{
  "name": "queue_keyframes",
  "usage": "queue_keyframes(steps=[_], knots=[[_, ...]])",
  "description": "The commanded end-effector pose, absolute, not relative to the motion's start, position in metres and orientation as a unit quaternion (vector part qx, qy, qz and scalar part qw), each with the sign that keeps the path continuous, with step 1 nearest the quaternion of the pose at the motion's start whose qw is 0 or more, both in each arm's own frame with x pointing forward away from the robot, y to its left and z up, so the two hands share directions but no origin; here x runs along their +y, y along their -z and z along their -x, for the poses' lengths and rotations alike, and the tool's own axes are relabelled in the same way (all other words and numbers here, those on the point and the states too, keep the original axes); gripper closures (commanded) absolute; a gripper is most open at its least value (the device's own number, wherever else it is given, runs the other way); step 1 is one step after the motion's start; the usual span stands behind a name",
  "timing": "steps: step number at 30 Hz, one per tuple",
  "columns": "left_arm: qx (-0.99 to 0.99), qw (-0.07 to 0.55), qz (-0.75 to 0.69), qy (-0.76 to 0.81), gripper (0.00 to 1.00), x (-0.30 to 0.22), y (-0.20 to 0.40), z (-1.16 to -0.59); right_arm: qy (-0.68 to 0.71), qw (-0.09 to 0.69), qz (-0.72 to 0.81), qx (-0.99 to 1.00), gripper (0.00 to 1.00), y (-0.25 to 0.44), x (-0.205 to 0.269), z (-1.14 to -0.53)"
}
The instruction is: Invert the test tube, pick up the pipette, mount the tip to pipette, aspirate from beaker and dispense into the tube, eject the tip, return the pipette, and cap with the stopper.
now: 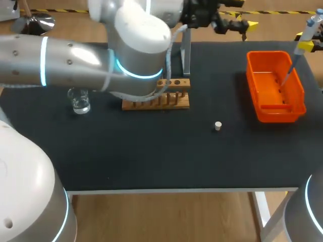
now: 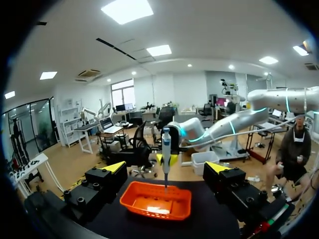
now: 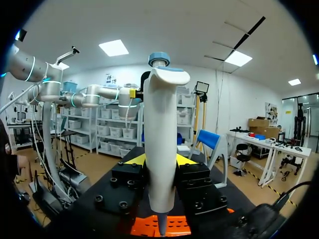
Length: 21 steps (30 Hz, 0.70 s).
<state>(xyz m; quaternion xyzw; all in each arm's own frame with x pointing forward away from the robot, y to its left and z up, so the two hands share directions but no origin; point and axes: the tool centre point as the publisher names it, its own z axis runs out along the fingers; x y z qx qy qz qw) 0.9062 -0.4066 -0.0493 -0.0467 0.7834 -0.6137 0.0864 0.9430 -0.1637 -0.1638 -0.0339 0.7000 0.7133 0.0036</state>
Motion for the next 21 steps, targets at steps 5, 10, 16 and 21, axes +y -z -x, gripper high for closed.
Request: queue_keyframes(steps=[5, 10, 16, 21], knots=[[0.790, 0.085, 0.047, 0.606, 1.00, -0.4407, 0.0532, -0.9177, -0.712, 0.004, 0.034, 0.701, 1.00, 0.1631, -0.1644, -0.9427], [0.790, 0.085, 0.047, 0.606, 1.00, -0.4407, 0.0532, -0.9177, -0.712, 0.004, 0.034, 0.701, 1.00, 0.1631, -0.1644, -0.9427], [0.790, 0.085, 0.047, 0.606, 1.00, -0.4407, 0.0532, -0.9177, -0.712, 0.004, 0.034, 0.701, 1.00, 0.1631, -0.1644, -0.9427], [0.790, 0.085, 0.047, 0.606, 1.00, -0.4407, 0.0532, -0.9177, -0.712, 0.004, 0.034, 0.701, 1.00, 0.1631, -0.1644, -0.9427]])
